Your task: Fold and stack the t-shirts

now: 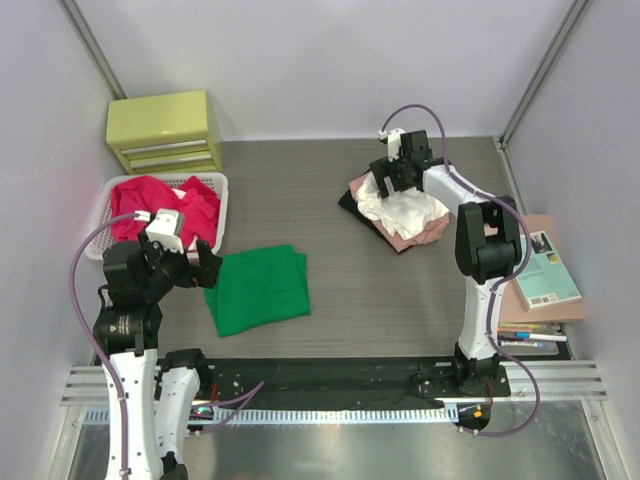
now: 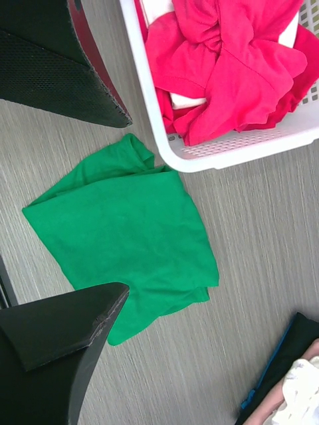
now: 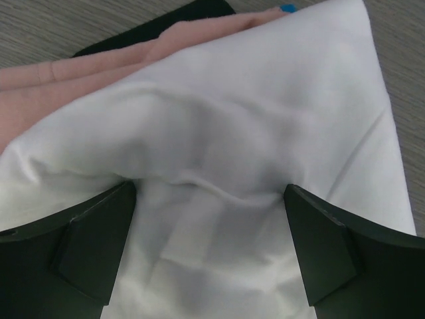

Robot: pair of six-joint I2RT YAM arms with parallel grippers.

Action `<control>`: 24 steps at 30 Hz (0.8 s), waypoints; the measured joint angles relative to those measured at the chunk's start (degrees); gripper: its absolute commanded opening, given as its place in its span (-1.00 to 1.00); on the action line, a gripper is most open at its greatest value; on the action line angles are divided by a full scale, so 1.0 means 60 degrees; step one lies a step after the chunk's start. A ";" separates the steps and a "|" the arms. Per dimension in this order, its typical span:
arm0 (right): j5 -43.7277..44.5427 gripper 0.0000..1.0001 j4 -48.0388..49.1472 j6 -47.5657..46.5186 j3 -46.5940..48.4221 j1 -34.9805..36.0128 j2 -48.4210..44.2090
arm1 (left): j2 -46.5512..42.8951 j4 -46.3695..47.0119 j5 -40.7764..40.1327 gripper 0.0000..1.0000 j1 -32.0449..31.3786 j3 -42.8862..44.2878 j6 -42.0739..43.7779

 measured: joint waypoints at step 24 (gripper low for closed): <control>-0.1800 1.00 0.0725 -0.0317 -0.2160 -0.3238 -0.1279 | 0.0142 0.0004 -0.0047 1.00 0.0000 -0.0051 0.0007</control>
